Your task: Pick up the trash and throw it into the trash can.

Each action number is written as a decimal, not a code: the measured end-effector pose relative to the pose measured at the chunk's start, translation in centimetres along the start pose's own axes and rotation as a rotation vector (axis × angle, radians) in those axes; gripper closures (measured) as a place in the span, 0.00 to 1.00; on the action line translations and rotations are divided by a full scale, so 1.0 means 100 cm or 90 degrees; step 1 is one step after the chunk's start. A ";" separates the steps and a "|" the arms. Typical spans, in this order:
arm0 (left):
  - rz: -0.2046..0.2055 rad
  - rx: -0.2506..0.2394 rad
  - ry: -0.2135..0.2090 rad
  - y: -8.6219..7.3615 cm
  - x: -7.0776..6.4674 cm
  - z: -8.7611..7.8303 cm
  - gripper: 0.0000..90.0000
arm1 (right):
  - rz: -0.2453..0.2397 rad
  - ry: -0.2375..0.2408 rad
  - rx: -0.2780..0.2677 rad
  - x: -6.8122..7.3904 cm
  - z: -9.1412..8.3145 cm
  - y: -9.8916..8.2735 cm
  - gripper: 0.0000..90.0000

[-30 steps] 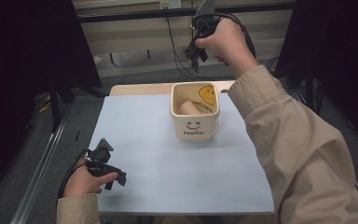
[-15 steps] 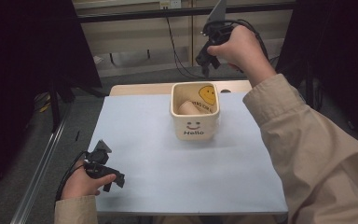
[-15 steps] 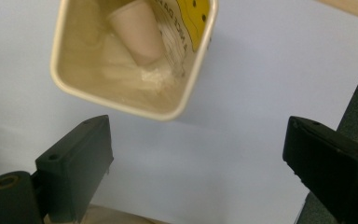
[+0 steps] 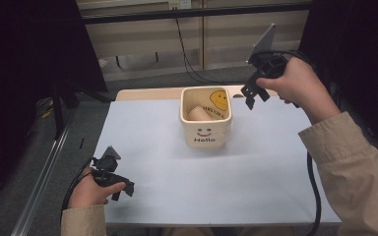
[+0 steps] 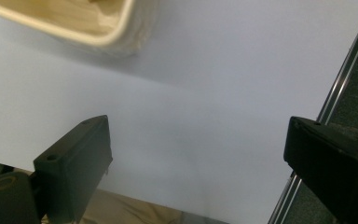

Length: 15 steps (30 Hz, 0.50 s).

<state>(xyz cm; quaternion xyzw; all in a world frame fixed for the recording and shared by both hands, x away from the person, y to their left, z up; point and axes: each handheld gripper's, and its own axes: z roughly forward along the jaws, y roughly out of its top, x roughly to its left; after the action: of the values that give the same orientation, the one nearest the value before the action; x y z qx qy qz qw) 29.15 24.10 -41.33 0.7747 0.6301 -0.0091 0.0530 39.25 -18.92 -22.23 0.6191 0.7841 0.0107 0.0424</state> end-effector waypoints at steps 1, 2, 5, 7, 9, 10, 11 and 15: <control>0.000 -0.003 0.003 0.000 -0.001 0.000 0.05 | 0.000 0.000 0.000 0.000 0.000 0.000 0.08; 0.001 -0.003 0.004 0.000 -0.001 0.000 0.05 | 0.001 0.004 -0.002 -0.003 0.003 -0.005 0.08; 0.007 -0.001 0.009 0.000 -0.002 0.000 0.05 | -0.004 0.007 -0.004 -0.009 0.014 -0.020 0.08; 0.006 -0.003 0.011 0.000 -0.002 0.001 0.05 | -0.006 0.012 -0.008 -0.013 0.024 -0.035 0.08; 0.002 -0.004 0.013 0.000 -0.003 0.001 0.05 | -0.013 0.017 -0.008 -0.015 0.032 -0.044 0.08; 0.002 -0.005 0.014 0.000 -0.003 0.001 0.05 | -0.011 0.022 -0.011 -0.015 0.036 -0.047 0.08; 0.001 -0.005 0.013 0.000 -0.004 0.001 0.05 | -0.015 0.018 -0.008 -0.016 0.039 -0.050 0.08; 0.006 0.000 0.004 0.000 -0.003 0.001 0.05 | -0.021 0.025 -0.001 -0.016 0.060 -0.064 0.08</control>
<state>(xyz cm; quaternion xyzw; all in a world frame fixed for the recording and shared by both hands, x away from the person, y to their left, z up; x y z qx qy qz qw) 29.08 23.77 -41.39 0.7775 0.6268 -0.0061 0.0510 33.87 -22.14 -28.57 0.6057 0.7949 0.0226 0.0277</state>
